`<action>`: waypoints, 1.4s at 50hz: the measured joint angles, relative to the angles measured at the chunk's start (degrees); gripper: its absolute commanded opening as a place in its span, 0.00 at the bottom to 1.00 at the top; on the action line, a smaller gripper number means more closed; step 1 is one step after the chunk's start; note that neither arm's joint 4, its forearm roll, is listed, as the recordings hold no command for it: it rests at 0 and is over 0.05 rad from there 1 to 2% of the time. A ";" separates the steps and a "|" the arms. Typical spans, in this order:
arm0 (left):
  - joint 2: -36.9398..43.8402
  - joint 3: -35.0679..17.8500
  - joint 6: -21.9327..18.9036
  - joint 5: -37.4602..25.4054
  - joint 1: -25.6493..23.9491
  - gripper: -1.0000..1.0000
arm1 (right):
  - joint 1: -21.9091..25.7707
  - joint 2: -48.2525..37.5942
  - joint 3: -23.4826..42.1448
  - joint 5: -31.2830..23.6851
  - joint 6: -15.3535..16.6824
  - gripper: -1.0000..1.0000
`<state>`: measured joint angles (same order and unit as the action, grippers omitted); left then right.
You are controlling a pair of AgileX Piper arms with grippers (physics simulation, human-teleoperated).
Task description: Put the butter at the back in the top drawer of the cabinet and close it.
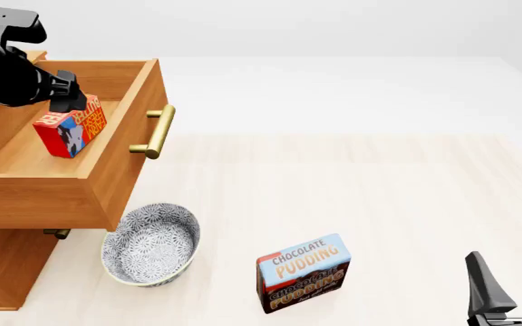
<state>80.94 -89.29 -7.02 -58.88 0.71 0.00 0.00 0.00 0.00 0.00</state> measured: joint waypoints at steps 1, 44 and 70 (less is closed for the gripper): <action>-0.18 -0.76 0.20 -0.47 -0.42 1.00 | 0.00 0.00 0.00 0.00 0.00 1.00; -2.19 -22.37 7.71 -9.43 -20.02 1.00 | 0.00 0.00 0.00 0.00 0.00 1.00; 0.55 -13.57 11.73 -1.20 -31.75 1.00 | 0.00 0.00 0.00 0.00 0.00 1.00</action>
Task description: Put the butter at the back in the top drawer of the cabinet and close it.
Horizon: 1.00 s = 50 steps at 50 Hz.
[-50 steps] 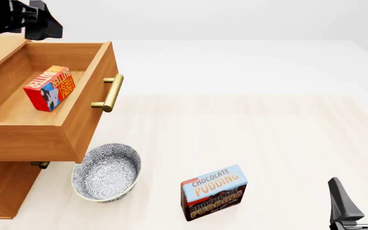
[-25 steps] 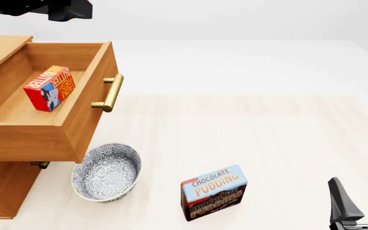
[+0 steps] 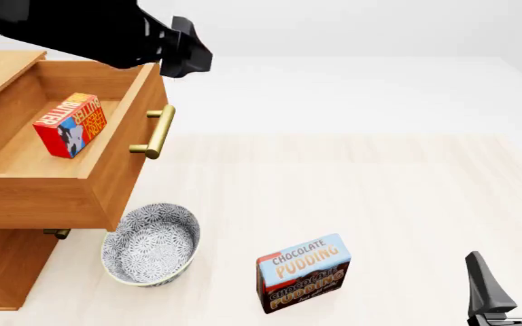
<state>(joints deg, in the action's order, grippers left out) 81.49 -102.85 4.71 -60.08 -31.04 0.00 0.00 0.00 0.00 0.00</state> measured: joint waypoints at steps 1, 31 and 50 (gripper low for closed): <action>0.12 0.50 0.18 0.38 -0.38 1.00 | 0.00 0.00 0.00 0.00 0.00 1.00; 5.15 18.24 6.25 14.19 -8.92 1.00 | 0.00 0.00 0.00 0.00 0.00 1.00; 8.75 21.69 7.58 18.13 -8.97 1.00 | 0.00 0.00 0.00 0.00 0.00 1.00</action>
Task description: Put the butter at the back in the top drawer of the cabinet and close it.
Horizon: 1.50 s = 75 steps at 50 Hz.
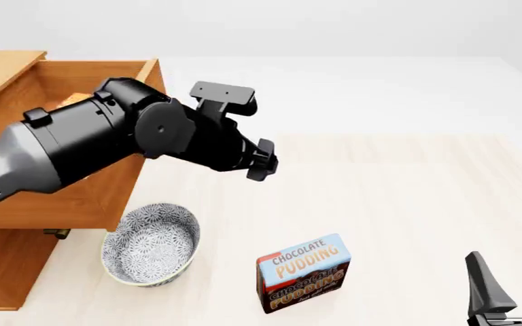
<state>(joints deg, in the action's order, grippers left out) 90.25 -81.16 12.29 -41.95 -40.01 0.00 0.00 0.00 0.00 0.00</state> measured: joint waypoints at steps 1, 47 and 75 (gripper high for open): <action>0.19 0.01 -0.01 0.10 0.05 1.00 | 0.00 0.00 0.00 0.00 0.00 1.00; -5.14 8.14 -1.53 1.81 7.29 1.00 | 0.00 0.00 0.00 0.00 0.00 1.00; -8.62 11.57 -1.79 1.88 13.97 1.00 | 0.00 0.00 0.00 0.00 0.00 1.00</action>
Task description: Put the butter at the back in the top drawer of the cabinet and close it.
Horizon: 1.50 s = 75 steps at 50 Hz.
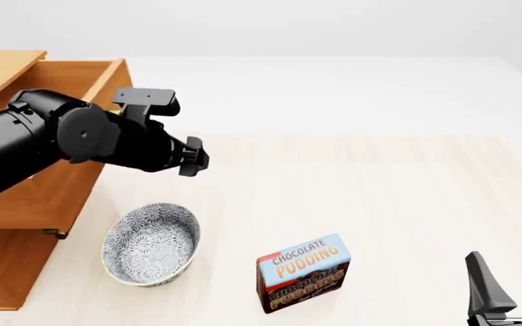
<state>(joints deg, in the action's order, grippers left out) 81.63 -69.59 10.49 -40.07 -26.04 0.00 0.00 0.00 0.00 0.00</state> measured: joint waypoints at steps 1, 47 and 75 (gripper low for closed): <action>-0.04 0.02 -0.01 0.00 0.24 1.00 | 0.00 0.00 0.00 0.00 0.00 1.00; -5.63 4.52 -5.01 2.20 15.92 1.00 | 0.00 0.00 0.00 0.00 0.00 1.00; -7.36 4.77 -12.35 3.19 26.03 1.00 | 0.00 0.00 0.00 0.00 0.00 1.00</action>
<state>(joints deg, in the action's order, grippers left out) 74.27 -64.83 -1.86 -36.87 -0.01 0.00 0.00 0.00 0.00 0.00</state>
